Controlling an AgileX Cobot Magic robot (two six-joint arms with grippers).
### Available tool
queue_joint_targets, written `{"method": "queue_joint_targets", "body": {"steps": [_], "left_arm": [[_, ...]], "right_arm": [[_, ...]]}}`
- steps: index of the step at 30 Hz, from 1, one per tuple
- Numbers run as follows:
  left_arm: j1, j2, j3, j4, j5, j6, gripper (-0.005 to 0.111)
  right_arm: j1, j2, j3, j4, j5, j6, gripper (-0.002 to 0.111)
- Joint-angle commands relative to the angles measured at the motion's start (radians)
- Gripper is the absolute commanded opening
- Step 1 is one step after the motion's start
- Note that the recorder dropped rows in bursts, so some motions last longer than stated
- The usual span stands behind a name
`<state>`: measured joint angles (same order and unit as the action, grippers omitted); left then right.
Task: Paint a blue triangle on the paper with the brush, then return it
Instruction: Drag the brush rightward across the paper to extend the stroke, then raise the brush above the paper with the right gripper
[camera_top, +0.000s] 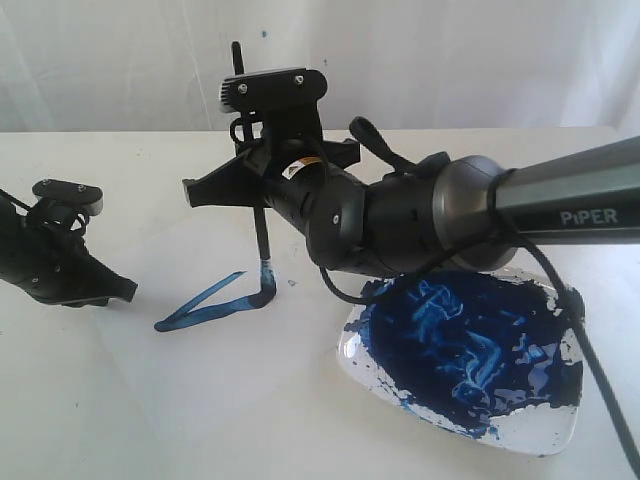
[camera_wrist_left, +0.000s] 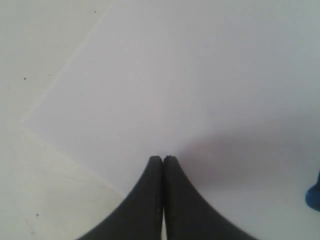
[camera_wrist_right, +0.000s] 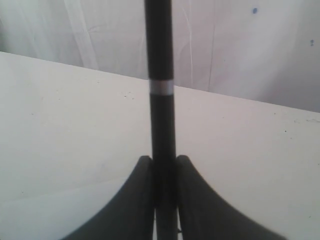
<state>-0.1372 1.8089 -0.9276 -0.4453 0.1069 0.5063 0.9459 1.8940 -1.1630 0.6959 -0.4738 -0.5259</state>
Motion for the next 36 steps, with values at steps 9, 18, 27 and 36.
{"method": "queue_joint_targets", "body": {"steps": [9,18,27,36], "left_arm": [[-0.005,-0.003,-0.003,-0.006,0.013,-0.003,0.000],[-0.005,-0.003,-0.003,-0.006,0.013,-0.003,0.000],[-0.005,-0.003,-0.003,-0.006,0.013,-0.003,0.000],[-0.005,-0.003,-0.003,-0.006,0.013,-0.003,0.000]], "right_arm": [[0.000,-0.039,-0.002,0.035,-0.004,-0.104,0.000],[0.000,-0.047,-0.002,0.029,-0.094,-0.034,0.000],[0.000,-0.039,-0.002,-0.140,-0.150,0.184,0.000],[0.000,0.002,-0.010,-0.158,-0.180,0.254,0.000]]}}
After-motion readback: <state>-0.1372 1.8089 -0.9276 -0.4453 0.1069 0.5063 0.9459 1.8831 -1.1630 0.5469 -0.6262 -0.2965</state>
